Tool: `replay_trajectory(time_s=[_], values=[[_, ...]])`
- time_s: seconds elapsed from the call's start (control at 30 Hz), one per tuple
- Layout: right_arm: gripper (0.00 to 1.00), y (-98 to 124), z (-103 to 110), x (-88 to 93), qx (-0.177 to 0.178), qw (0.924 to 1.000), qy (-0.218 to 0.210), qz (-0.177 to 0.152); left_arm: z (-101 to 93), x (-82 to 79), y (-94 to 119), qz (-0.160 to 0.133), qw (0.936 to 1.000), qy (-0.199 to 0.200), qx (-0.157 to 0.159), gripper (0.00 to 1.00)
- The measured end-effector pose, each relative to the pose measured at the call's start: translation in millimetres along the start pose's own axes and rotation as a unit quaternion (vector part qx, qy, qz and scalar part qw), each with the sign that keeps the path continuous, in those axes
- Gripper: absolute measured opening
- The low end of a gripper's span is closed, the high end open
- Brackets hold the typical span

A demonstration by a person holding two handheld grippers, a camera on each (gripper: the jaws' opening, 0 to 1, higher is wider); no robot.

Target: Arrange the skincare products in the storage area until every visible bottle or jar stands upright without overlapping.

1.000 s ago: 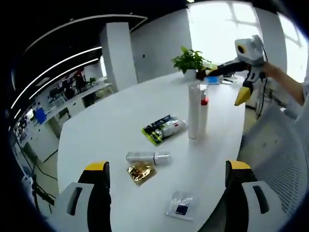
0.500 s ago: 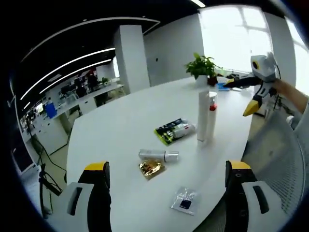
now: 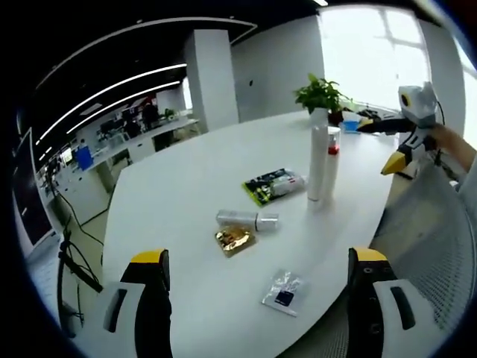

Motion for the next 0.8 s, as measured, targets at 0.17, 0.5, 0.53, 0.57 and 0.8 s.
replay_trajectory(time_s=[0.17,0.5,0.53,0.57,0.8], values=[[1.0,-1,-1,2.4,-0.002,1.0,0.004,0.006,0.2,4.1,1,0.006,1.0,0.003,0.001,0.97],[1.0,-3,-1,5.8,-0.004,0.9999,0.005,0.015,-0.8,2.3,-5,0.01,0.9999,0.0,0.014,0.97],[1.0,-3,0,6.1,-0.004,0.9999,0.004,0.015,-2.5,2.3,-7,0.011,0.9997,-0.003,0.02,0.97],[1.0,-4,1,6.4,-0.007,0.9999,0.004,0.015,-3.6,2.4,-8,0.013,0.9996,-0.007,0.025,0.97],[1.0,-5,4,7.2,-0.009,0.9999,-0.003,0.013,-4.6,-3.0,-20,0.021,0.9981,-0.039,0.044,0.93]])
Point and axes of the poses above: the point that each gripper's makers call its tool centre point, and the gripper's own axes: y roughly backward along the fingers, z roughly to its left, x roughly out of its underside, the point moved 3 cm from there along y, roughly backward along the fingers, and after that the axes turned 7 degrees about -x, right-handed, at the moved point
